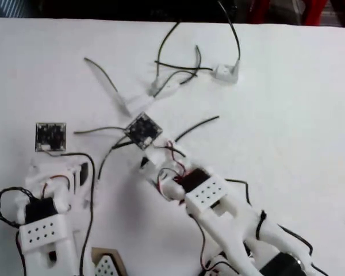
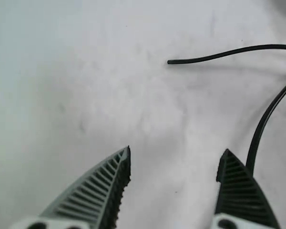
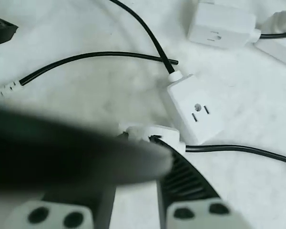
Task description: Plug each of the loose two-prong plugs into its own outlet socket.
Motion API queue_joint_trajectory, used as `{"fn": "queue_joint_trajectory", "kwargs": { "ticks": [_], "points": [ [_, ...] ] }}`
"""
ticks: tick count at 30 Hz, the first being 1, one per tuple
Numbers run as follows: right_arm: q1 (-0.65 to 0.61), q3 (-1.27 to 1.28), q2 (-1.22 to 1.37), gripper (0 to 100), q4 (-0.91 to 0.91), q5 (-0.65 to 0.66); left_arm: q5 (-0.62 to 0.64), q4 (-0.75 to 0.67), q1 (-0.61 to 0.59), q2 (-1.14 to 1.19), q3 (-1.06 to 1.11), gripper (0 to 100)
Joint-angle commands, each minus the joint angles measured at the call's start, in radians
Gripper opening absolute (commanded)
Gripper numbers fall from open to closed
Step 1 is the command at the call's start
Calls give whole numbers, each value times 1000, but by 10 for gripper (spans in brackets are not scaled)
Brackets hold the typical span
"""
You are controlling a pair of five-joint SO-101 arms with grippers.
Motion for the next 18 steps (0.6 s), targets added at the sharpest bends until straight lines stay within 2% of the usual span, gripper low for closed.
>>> {"fn": "queue_joint_trajectory", "kwargs": {
  "ticks": [1, 7, 18],
  "points": [
    [-13, -51, 18, 17, -28, 8, -6, -18, -5, -10, -6, 290],
    [-15, -51, 64, 17, -39, -74, -6, -18, -5, -10, -6, 290],
    [-30, -51, 71, 17, -41, -81, -6, -18, -5, -10, -6, 290]
  ]
}}
